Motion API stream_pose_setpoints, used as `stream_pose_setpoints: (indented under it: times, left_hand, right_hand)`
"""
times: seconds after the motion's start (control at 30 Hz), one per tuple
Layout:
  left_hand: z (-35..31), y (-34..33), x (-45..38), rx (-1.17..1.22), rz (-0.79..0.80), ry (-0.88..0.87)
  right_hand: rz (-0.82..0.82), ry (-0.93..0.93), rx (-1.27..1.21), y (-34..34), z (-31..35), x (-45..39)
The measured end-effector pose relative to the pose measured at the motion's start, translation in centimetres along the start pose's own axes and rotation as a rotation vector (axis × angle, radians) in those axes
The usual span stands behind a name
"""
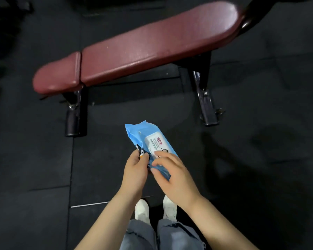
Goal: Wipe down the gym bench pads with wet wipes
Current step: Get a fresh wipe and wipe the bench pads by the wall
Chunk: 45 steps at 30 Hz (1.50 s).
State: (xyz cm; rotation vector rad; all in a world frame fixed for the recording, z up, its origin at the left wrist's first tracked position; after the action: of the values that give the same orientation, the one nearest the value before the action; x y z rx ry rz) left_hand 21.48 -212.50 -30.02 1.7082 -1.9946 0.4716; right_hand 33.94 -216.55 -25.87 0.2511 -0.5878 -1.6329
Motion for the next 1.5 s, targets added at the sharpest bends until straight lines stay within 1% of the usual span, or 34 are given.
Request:
stream_pose_setpoints:
  times: [0.1,0.23,0.4,0.6,0.73,0.9,1.03,1.1,1.13,1.2,1.23,1.27,1.3,1.37,1.5]
  left_hand:
    - [-4.0,-0.6,2.5,-0.058,0.022,-0.072]
    - [-8.9,-2.3,6.2,-0.135,0.113,-0.164]
    - [-13.0,-5.2,10.0,-0.239,0.245,-0.297]
    - [-15.1,-9.3,13.5,-0.343,0.449,-0.419]
    - [-15.3,-11.8,15.8,-0.405,0.582,-0.467]
    - [-15.6,-12.4,17.4,-0.43,0.705,-0.457]
    - [-14.8,-11.9,18.6,-0.372,0.812,-0.38]
    - [-14.1,-11.8,19.6,-0.347,0.872,-0.333]
    - [-13.6,-11.8,20.1,-0.345,0.901,-0.304]
    - [-12.4,-12.2,21.5,-0.358,0.966,-0.231]
    - [-11.7,-12.4,22.3,-0.374,0.993,-0.195]
    - [-11.1,-12.7,23.1,-0.393,1.017,-0.169]
    - [-10.4,-13.0,24.0,-0.408,1.049,-0.147]
    - [-9.1,-13.5,25.9,-0.428,1.114,-0.103]
    - [-7.3,-14.0,29.9,-0.508,1.232,-0.124]
  right_hand:
    - [-0.079,-0.062,-0.055,3.8,2.4,0.8]
    - [-0.23,-0.106,0.035,8.3,5.0,2.1]
    - [-0.397,-0.178,0.113,13.1,7.4,4.8]
    - [-0.57,-0.252,0.18,16.7,7.8,9.3]
    - [-0.702,-0.308,0.107,18.3,7.8,13.0]
    - [-0.86,-0.378,-0.07,19.0,7.9,18.8]
    - [-1.003,-0.406,-0.118,19.0,8.0,23.8]
    - [-1.07,-0.473,-0.051,18.6,8.1,26.6]
    - [-1.116,-0.513,0.036,18.5,8.3,28.1]
    - [-1.18,-0.545,0.335,18.0,9.7,30.8]
    - [-1.162,-0.53,0.482,17.4,10.6,31.8]
    - [-1.126,-0.494,0.576,16.7,11.4,32.5]
    - [-1.093,-0.446,0.612,16.0,12.2,33.2]
    - [-1.069,-0.416,0.543,14.7,12.9,35.1]
    - [-1.085,-0.582,0.346,12.9,12.5,39.8]
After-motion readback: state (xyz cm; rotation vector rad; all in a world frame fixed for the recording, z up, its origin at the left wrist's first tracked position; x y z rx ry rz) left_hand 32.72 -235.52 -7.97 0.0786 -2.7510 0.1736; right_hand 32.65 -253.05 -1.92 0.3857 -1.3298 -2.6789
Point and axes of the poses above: each hand's wrist, its own x-axis away from the middle knuckle, its own y-axis out of the back of the hand, z = x × y, the point moved 8 cm from there along -x, towards the middle knuckle, and after that the axes turned 6 degrees about -y, right-handed, at the moved point
